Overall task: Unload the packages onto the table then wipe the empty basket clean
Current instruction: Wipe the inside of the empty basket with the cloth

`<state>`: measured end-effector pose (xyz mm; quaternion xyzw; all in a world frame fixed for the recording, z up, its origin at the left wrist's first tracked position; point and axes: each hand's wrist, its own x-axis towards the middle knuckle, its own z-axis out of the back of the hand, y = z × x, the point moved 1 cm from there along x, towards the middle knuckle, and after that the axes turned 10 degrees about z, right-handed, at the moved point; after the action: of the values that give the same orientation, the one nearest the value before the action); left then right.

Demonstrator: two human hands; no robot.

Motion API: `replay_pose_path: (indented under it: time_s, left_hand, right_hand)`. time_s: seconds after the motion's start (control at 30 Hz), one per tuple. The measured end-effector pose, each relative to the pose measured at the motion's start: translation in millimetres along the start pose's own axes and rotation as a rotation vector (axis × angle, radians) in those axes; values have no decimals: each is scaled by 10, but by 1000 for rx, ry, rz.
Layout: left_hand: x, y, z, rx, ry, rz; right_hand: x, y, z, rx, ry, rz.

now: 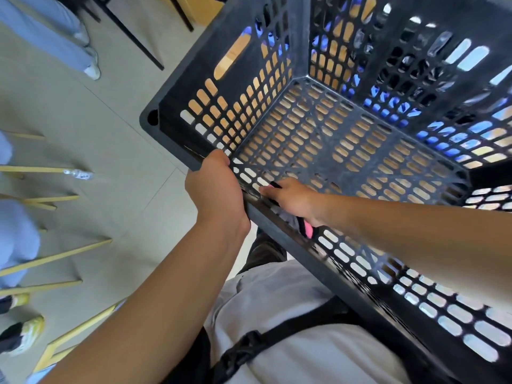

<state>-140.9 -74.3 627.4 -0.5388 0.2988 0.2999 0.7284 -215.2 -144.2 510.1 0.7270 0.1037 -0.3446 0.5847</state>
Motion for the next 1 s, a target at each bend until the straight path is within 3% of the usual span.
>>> replay_pose_path:
  time_s: [0.3, 0.4, 0.5, 0.57, 0.83, 0.93, 1.0]
  left_hand:
    - [21, 3, 22, -16, 53, -22]
    - [33, 14, 21, -26, 67, -31]
    - [54, 22, 22, -42, 94, -12]
    - [63, 21, 22, -59, 105, 2]
    - [127, -72, 163, -33, 257, 93]
    - [266, -383, 193, -128, 192, -53]
    - [337, -585, 150, -112, 140, -173]
  right_hand:
    - [-738, 634, -33, 178, 81, 199]
    - [-898, 725, 29, 248, 130, 190]
    - [-953, 847, 163, 421, 294, 99]
    - [-817, 851, 293, 410, 261, 75]
    - [191, 372, 409, -283, -2, -19]
    - [501, 212, 285, -538, -113, 19]
    - [636, 129, 137, -556, -99, 17]
